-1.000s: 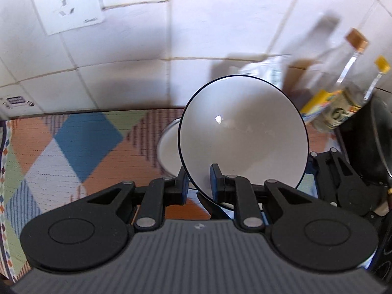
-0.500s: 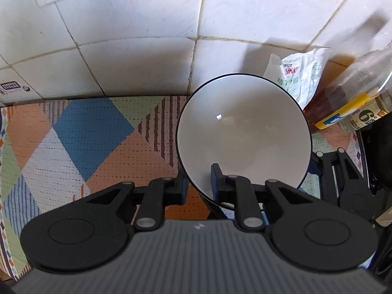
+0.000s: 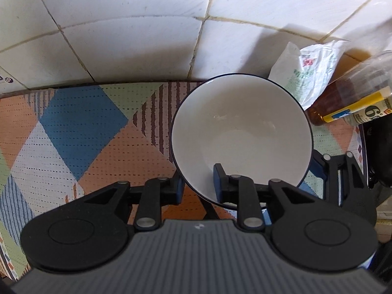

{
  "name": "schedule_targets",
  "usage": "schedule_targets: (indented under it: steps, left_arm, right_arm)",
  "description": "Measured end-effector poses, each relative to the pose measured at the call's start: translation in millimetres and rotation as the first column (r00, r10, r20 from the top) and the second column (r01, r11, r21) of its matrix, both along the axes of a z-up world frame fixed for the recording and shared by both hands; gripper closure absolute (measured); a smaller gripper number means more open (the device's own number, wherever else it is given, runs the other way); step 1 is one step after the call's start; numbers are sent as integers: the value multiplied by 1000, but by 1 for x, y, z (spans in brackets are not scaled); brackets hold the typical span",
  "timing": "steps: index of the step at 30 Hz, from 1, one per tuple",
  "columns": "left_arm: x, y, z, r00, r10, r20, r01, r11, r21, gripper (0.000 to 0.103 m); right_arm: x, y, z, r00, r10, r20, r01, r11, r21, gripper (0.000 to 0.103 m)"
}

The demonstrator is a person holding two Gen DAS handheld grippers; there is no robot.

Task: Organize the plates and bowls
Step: 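Carry the bowl with the left gripper onto the bowl stack and open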

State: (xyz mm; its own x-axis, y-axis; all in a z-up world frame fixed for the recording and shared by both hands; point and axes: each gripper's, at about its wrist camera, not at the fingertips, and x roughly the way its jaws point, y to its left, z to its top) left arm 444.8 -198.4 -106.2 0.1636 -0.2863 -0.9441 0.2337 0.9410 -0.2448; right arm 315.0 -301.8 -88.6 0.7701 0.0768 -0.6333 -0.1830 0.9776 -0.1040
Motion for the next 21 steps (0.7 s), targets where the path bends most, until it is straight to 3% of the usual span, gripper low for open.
schedule_targets:
  steps: [15, 21]
  left_arm:
    - [17, -6, -12, 996, -81, -22, 81, 997, 4, 79]
    - [16, -8, -17, 992, -124, 21, 123, 992, 36, 79]
  right_arm:
    - [16, 23, -4, 995, -98, -33, 95, 992, -82, 0]
    - [18, 45, -5, 986, -165, -39, 157, 976, -154, 0]
